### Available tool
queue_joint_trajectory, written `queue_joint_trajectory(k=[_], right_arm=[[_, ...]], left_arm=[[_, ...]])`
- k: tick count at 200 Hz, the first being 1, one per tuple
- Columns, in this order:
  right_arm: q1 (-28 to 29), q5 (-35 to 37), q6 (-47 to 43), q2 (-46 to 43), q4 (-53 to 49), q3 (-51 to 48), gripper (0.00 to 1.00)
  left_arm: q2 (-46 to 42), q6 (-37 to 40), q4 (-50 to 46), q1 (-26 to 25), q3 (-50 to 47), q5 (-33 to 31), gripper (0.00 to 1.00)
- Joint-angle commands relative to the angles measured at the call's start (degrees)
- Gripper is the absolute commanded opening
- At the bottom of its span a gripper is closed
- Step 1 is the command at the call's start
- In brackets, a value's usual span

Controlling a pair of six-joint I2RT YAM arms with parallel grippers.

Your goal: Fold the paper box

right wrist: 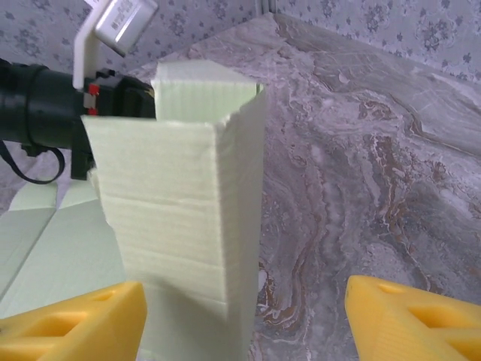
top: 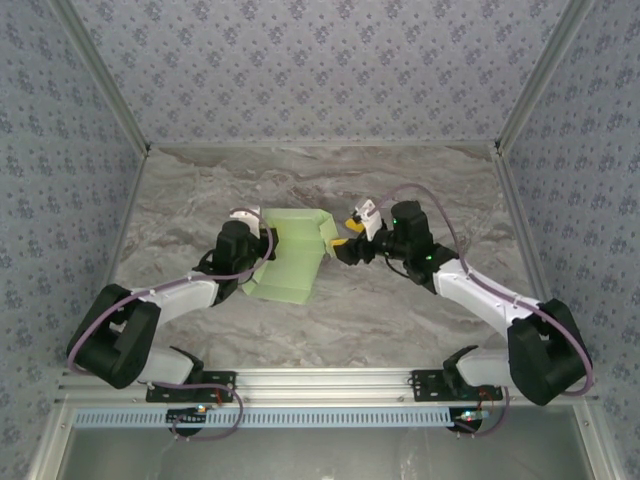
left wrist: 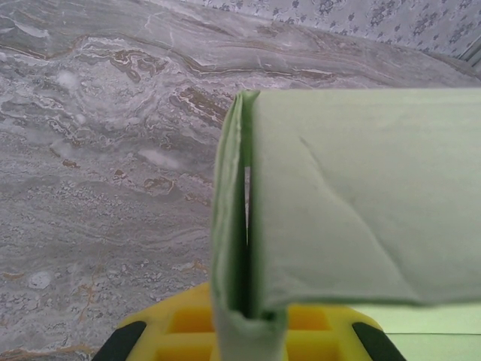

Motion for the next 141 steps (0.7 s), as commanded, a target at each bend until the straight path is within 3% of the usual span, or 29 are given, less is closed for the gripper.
queue_joint_trajectory(k=[1,51,106,141], right_arm=[[-0.6,-4.7,-1.4,-1.3,-1.7,1.1,0.7],[1.2,-3.9,-0.8,0.6,2.2,1.1,0.62],[5.3,5.6,-1.7,5.3,4.7,3.4,0.51],[5.5,6.8,-2.3,6.2,3.9,5.1,0.46]], left_arm=[[0.3,0.9,0.6,-0.2,1.3,0.4,0.0],[0.7,0.7,0.6,-0.4,1.5,1.2,0.0],[1.2,1.2,0.3,-0.6,1.7,1.0,0.0],[1.2,2.1,-0.5,-0.9,1.8,-0.4,0.0]])
